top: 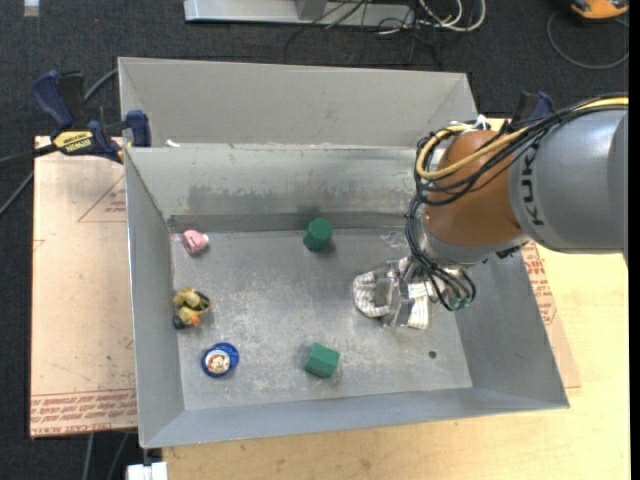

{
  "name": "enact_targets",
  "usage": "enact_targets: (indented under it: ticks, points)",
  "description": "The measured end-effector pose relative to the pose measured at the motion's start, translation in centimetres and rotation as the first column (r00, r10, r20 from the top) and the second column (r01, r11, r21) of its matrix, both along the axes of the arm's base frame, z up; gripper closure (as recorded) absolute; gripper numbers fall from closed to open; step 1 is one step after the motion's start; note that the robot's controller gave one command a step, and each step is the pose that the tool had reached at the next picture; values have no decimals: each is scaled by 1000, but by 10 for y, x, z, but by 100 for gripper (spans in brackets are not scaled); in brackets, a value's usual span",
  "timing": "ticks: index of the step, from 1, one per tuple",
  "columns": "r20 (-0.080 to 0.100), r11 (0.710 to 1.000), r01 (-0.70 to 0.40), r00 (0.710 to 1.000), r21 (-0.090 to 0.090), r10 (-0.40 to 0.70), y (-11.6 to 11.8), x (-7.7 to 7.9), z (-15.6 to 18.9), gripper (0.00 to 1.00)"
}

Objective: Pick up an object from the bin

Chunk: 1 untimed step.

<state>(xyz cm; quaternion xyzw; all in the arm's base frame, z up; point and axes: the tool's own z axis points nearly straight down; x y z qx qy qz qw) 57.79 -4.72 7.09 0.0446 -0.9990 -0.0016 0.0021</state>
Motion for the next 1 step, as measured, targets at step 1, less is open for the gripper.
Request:
enact_targets:
  ticks: [1]
  points:
    - [3, 1000, -1, 1000, 1, 1, 18, -34, 130, 100]
